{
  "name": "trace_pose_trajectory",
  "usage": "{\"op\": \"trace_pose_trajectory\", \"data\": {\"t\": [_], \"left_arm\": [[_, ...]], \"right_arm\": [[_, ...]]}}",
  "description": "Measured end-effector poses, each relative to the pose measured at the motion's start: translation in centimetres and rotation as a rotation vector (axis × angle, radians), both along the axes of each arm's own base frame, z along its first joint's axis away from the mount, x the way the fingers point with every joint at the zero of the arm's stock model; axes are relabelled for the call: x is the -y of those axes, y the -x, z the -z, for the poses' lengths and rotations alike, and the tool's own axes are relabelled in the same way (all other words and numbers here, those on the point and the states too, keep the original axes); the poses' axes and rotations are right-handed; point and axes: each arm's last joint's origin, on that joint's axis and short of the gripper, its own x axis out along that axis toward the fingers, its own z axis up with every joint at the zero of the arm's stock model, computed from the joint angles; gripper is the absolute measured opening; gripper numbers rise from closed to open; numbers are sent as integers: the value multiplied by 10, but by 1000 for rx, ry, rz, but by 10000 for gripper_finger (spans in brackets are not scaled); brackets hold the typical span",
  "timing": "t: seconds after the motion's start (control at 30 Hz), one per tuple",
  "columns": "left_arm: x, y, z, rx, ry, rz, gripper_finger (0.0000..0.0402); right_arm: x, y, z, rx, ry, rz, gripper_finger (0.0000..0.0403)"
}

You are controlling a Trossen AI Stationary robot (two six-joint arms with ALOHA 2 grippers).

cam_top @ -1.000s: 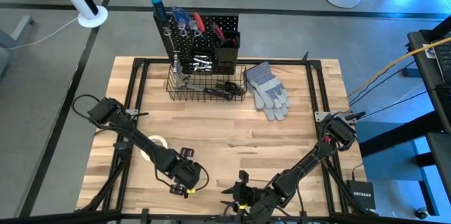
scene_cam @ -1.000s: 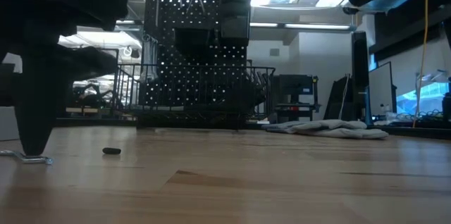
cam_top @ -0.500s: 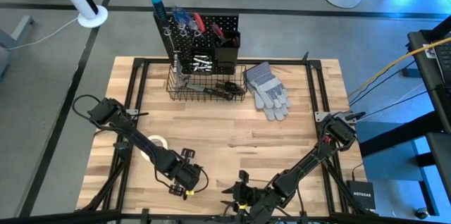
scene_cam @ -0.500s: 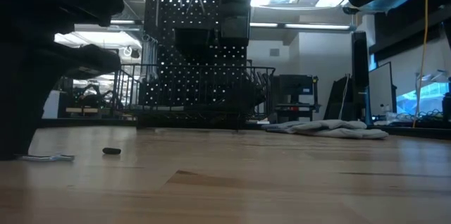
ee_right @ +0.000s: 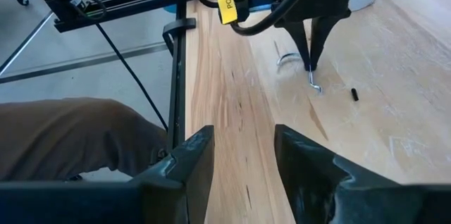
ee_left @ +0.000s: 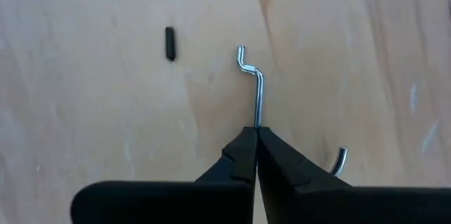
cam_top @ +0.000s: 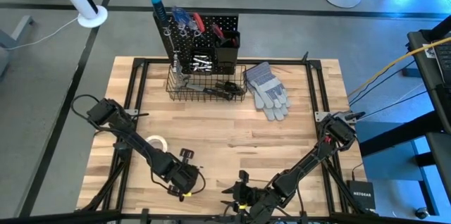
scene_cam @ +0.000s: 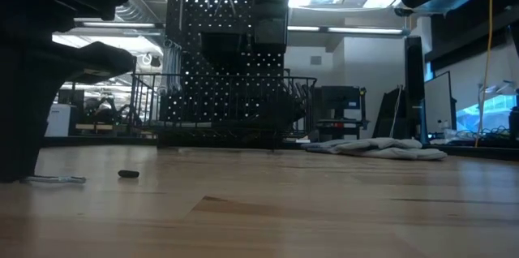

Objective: Hang tools onto peg board
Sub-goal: Put the hanger hook into the left black bin on the peg board

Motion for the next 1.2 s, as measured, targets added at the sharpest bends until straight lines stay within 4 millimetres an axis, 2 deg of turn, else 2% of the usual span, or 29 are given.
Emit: {"op": "trace_pose_trajectory", "data": {"t": [0.27,0.47,0.63,0.8,1.2], "left_arm": [[-1,1,-3,9,-7,-1,0],[-1,1,-4,15,-7,1,0],[0,1,-4,17,-5,1,0],[0,0,-5,18,-4,1,0],[-1,0,-6,26,-4,-5,0]], "right_arm": [[5,-5,1,2,-1,17,154],[33,-29,5,-9,102,32,154],[63,-55,31,-78,100,15,154],[83,-74,57,-87,76,23,154],[86,-86,71,17,216,-30,154]]}}
